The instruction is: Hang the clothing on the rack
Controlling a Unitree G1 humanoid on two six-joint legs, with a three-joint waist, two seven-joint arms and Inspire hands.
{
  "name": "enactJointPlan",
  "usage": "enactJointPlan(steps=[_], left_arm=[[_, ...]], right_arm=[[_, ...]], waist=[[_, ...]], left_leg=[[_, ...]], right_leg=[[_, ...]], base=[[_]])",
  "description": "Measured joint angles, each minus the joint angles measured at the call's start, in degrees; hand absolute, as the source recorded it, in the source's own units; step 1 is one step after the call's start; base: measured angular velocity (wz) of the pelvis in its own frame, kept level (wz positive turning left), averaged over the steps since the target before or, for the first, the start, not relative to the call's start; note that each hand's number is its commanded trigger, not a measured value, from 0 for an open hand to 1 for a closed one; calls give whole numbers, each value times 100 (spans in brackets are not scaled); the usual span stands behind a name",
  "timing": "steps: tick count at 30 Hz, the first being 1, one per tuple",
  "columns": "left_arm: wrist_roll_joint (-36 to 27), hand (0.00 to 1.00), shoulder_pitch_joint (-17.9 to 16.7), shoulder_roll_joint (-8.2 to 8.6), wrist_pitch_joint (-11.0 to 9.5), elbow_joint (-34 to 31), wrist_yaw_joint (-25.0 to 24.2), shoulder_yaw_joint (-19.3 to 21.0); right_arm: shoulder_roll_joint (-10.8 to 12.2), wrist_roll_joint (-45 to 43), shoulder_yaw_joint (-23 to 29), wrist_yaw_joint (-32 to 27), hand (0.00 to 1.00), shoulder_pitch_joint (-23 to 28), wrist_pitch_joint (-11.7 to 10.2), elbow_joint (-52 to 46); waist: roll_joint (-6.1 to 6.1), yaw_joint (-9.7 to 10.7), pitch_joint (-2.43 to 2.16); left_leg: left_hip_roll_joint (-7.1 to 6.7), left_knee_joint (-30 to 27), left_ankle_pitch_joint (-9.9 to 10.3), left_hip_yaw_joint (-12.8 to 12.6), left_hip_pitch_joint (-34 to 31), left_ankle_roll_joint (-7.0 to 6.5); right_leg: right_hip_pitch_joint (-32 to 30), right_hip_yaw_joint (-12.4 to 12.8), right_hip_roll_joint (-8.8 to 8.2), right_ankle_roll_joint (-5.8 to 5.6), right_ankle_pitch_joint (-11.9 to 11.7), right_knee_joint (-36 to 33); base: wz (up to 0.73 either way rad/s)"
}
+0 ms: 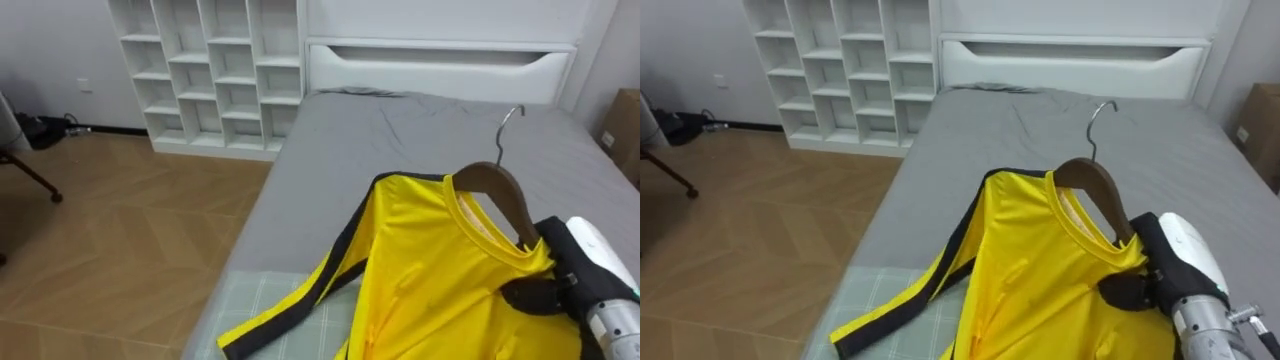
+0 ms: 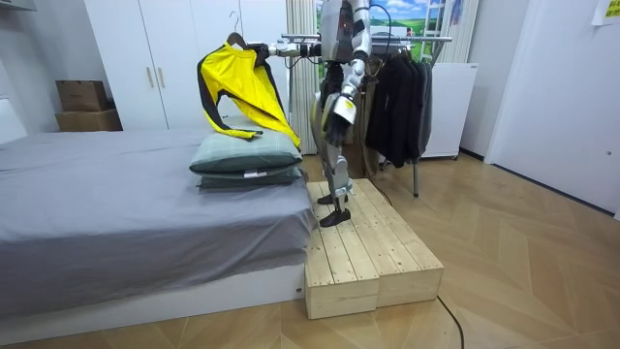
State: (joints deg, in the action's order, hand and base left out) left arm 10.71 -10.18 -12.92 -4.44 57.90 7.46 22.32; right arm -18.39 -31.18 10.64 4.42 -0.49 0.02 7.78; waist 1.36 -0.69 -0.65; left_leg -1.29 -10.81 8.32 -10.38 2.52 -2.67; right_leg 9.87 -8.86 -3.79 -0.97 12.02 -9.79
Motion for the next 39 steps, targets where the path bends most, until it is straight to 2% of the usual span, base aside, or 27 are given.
enactJointPlan(steps=[3, 5, 8, 10, 12, 15, 18, 22, 25, 26, 28, 31, 35, 39], left_arm=[[27, 0, -105, -18, 168, 733, -2, 96], [24, 0, -205, -16, 244, 930, -27, 116], [56, 0, -471, -7, 418, 995, -159, 44], [137, 0, -492, -7, 491, 1102, -270, -5], [355, 0, -515, 30, 579, 1110, -464, -125], [402, 0, -484, 45, 605, 1100, -685, -403], [463, 0, -428, 58, 666, 1079, -695, -647], [583, 0, -310, 74, 676, 976, -695, -728], [657, 0, -245, 71, 695, 863, -695, -1062], [749, 0, -188, 72, 696, 858, -697, -1178], [848, 0, -137, 75, 695, 853, -701, -1214], [1037, 0, -41, 71, 692, 853, -760, -1291], [1023, 0, 16, 68, 679, 883, -817, -1588], [1023, 0, 56, 77, 691, 898, -818, -1775]], right_arm=[[-9, -48, 5, 30, 100, 36, 168, -28], [-15, -69, 9, 41, 100, 155, 266, -253], [-14, -81, 0, 44, 100, 308, 270, -546], [-18, -72, 0, 85, 100, 334, 328, -697], [-20, -76, 0, 239, 100, 334, 380, -848], [-20, -75, -8, 380, 100, 335, 379, -1010], [-20, -68, -7, 422, 100, 337, 379, -1125], [-20, -41, -9, 436, 100, 338, 379, -1151], [-20, -111, -71, 465, 100, 342, 385, -1251], [-20, -146, -84, 518, 100, 342, 385, -1377], [-25, -236, -84, 598, 100, 347, 387, -1617], [-25, -285, -82, 641, 100, 389, 382, -1994], [-23, -240, -99, 641, 100, 488, 316, -2444], [-23, -190, -113, 641, 100, 609, 305, -2617]], waist=[[40, -103, 22], [64, -128, 33], [113, -142, 43], [139, -138, 73], [158, -149, 84], [180, -122, 82], [188, -76, 76], [222, -30, 73], [284, 57, 69], [313, 60, 55], [376, 65, 84], [473, 106, 55], [457, 169, 68], [386, 186, 112]], left_leg=[[-4, -2, 5, -12, -3, 1], [-6, -4, 6, -22, -14, 0], [-21, -8, 6, -21, -53, -1], [-27, -56, 11, -6, -107, -10], [-28, -91, 28, -12, -126, -33], [-43, -98, 30, -15, -140, -38], [-45, -147, 36, -21, -199, -47], [-46, -147, 40, -24, -199, -55], [-44, -146, 40, -25, -233, -55], [-40, -156, 38, -27, -290, -55], [-30, -157, 38, -44, -307, -55], [-24, -148, 40, -47, -305, -56], [60, -202, 86, -156, -273, -68], [77, -191, 160, -261, -221, -81]], right_leg=[[-3, 9, -5, -3, 4, 14], [-13, 12, -9, -8, 9, 21], [-53, 13, -24, -15, 15, 23], [-73, -3, -31, -22, 20, 25], [-79, 0, -35, -25, 22, 27], [-84, 12, -50, -48, 38, 38], [-85, 16, -54, -51, 41, 110], [-86, 26, -54, -52, 43, 106], [-126, 23, -54, -52, 43, 92], [-189, 32, -50, -51, 42, 73], [-255, 60, -47, -51, 43, -8], [-266, 71, -43, -50, 38, -35], [-272, 100, -32, -65, -12, -106], [-301, 250, -27, -86, -42, -106]], base=[[0], [0], [1], [4], [0], [0], [0], [0], [0], [-4], [-5], [0], [-7], [-20]])
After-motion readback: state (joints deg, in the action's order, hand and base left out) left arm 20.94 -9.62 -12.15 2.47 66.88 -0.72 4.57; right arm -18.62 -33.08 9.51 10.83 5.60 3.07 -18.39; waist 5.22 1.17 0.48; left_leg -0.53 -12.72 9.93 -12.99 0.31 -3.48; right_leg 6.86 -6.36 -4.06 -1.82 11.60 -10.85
